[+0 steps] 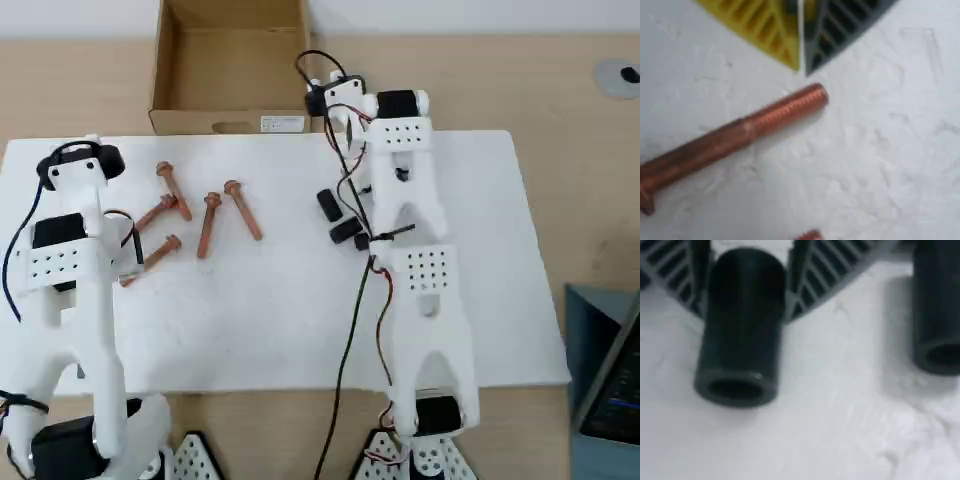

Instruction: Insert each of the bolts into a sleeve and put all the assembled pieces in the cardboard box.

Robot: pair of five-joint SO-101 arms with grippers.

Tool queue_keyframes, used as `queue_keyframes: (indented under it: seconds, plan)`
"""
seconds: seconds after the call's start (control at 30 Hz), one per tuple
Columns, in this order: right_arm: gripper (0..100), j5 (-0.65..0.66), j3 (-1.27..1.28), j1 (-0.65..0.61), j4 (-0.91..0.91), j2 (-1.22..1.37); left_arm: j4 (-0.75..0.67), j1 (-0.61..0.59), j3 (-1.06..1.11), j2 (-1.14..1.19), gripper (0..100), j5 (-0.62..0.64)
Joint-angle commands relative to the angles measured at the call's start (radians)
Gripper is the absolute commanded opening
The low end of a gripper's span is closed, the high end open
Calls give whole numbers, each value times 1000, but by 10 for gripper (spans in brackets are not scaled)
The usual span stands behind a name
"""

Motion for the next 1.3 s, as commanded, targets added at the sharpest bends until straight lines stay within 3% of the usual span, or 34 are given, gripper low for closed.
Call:
queue_keyframes:
  seconds: [0.0, 0.37, 0.67, 1.0, 1.27]
  plan:
    - [10, 15, -18, -13, -3, -10, -3, -6, -15, 2, 0, -6]
    - [10, 9, 22, -12, 29, -317, 43, -6, -61, -4, 0, -5]
    - [10, 9, 415, 15, 29, -720, 241, 48, -373, 30, 0, -5]
    - [10, 8, 835, 142, 26, -1099, 450, 66, -816, 363, 0, -8]
    - [10, 15, 1090, 269, 23, -1299, 545, 81, -1054, 656, 0, -230]
